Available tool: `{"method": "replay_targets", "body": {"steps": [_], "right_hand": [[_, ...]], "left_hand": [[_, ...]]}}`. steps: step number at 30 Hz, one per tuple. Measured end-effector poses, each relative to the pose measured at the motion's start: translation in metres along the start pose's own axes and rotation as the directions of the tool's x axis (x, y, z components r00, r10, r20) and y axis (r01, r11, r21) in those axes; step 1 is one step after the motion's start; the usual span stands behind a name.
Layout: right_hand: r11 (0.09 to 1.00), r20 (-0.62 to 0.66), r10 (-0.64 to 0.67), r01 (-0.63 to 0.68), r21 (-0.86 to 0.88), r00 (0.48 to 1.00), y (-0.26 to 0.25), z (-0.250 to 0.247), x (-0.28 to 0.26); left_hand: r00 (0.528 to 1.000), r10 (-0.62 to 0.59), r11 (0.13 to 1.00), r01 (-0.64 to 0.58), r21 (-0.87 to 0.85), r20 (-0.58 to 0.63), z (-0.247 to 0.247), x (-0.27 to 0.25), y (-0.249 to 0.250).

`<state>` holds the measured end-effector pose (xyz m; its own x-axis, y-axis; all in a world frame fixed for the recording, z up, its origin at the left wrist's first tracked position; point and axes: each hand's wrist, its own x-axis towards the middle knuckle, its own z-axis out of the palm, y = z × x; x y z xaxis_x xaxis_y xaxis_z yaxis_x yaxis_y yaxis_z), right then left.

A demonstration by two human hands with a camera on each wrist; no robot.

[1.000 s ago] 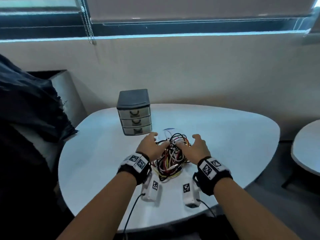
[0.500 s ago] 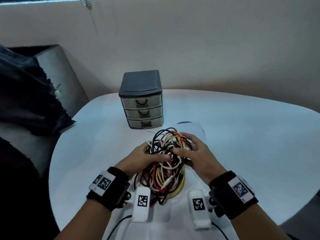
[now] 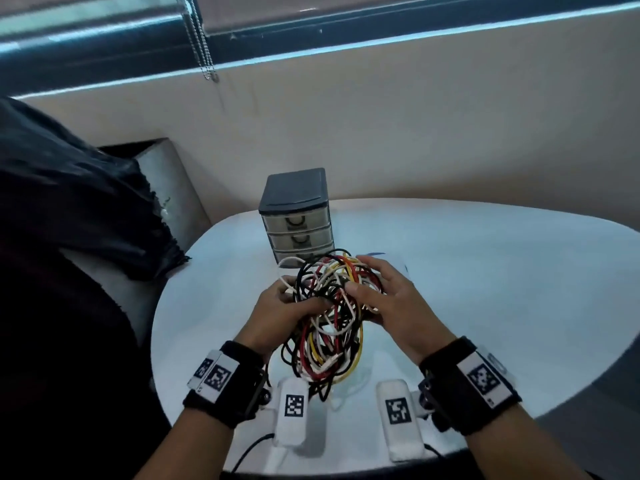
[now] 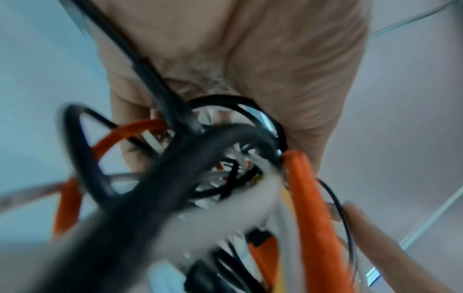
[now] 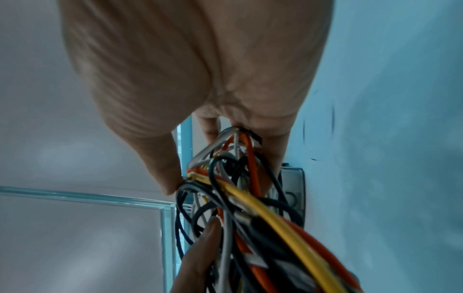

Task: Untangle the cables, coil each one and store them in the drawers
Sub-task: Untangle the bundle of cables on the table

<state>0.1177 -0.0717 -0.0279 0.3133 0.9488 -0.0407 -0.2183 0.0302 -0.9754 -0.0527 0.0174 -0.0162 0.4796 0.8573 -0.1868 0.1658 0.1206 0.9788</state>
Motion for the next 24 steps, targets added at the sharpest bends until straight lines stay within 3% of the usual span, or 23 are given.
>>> {"method": "replay_targets", "body": {"steps": [7, 12, 16, 21, 24], "right_hand": [[0.992, 0.009, -0.094, 0.095, -0.081, 0.996, -0.025, 0.001, 0.023], [0.985, 0.018, 0.064, -0.060, -0.165, 0.998, -0.010, 0.006, 0.038], [0.969, -0.087, -0.046, 0.023, -0.245, 0.995, -0.002, 0.010, 0.031], [0.995, -0.139, -0.075, 0.064, -0.082, 0.987, 0.012, 0.005, 0.029], [0.994, -0.190, -0.106, 0.106, -0.014, 0.976, 0.011, 0.009, 0.019]], "left_hand": [[0.987, 0.122, 0.983, -0.135, -0.121, -0.106, -0.012, 0.029, 0.014], [0.968, 0.046, 0.942, -0.125, -0.312, -0.248, 0.007, 0.064, 0.012], [0.989, -0.012, 0.885, -0.059, -0.461, -0.149, 0.023, 0.058, 0.006], [0.994, 0.090, 0.939, -0.106, -0.326, -0.062, 0.023, 0.055, -0.010], [0.999, 0.018, 0.928, -0.029, -0.373, -0.033, 0.021, 0.035, -0.020]]}}
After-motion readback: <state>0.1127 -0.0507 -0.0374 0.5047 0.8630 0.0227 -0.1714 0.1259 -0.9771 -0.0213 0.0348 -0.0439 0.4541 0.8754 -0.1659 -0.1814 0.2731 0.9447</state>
